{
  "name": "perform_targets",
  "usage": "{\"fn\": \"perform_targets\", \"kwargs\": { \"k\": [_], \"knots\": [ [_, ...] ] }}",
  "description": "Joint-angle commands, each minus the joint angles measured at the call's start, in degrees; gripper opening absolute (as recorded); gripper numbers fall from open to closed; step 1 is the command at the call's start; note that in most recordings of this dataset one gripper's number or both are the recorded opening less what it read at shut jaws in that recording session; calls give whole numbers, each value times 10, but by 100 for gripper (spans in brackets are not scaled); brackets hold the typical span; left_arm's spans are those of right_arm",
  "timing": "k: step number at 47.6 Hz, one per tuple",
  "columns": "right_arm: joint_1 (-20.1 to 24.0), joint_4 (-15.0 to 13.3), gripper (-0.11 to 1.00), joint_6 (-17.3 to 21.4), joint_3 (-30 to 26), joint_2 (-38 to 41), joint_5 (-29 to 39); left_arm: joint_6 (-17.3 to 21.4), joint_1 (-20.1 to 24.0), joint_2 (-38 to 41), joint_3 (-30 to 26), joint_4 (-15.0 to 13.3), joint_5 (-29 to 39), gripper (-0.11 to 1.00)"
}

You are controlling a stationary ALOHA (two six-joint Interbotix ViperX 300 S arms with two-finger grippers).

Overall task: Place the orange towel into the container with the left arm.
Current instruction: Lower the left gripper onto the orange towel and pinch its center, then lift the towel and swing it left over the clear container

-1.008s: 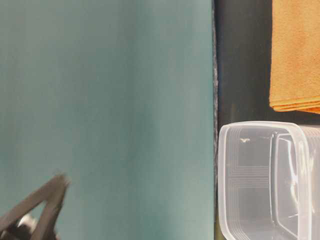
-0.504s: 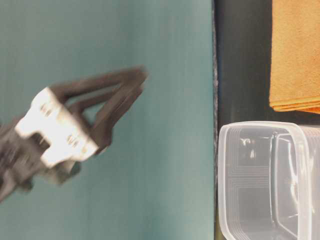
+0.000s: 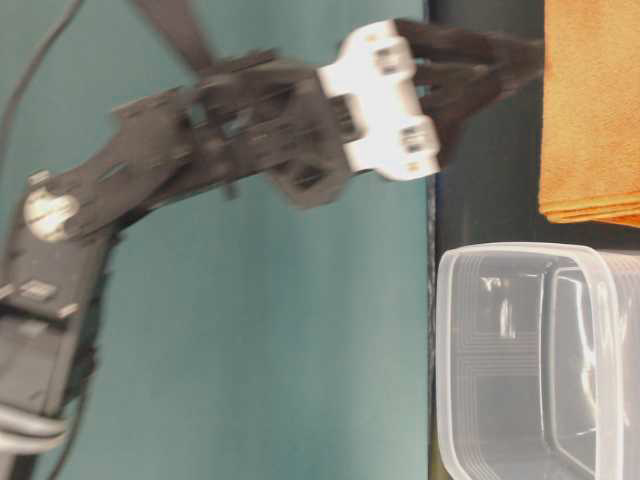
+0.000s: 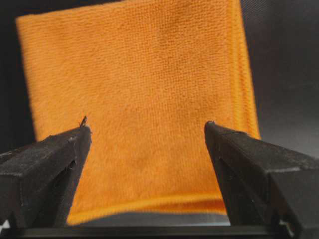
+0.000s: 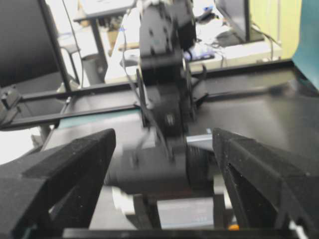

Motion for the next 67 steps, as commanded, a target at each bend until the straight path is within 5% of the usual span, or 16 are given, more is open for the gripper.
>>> {"fn": "perform_targets", "kwargs": {
  "k": [1,26,30,42,57,67],
  "knots": [
    [-2,2,76,2,-7,6,-3,3,0,17,-11,2,-1,89],
    [-2,2,76,3,-8,4,-2,1,-3,62,-4,2,2,84],
    [-2,2,76,3,-8,4,-2,1,-4,62,-3,2,3,71],
    [-2,2,76,3,-8,4,-3,3,-10,39,-16,2,3,7],
    [-2,1,76,2,-6,3,-1,-1,-9,-115,-71,2,73,6],
    [-2,1,76,2,-4,3,-1,-2,7,-221,-32,2,195,6]
  ]
}}
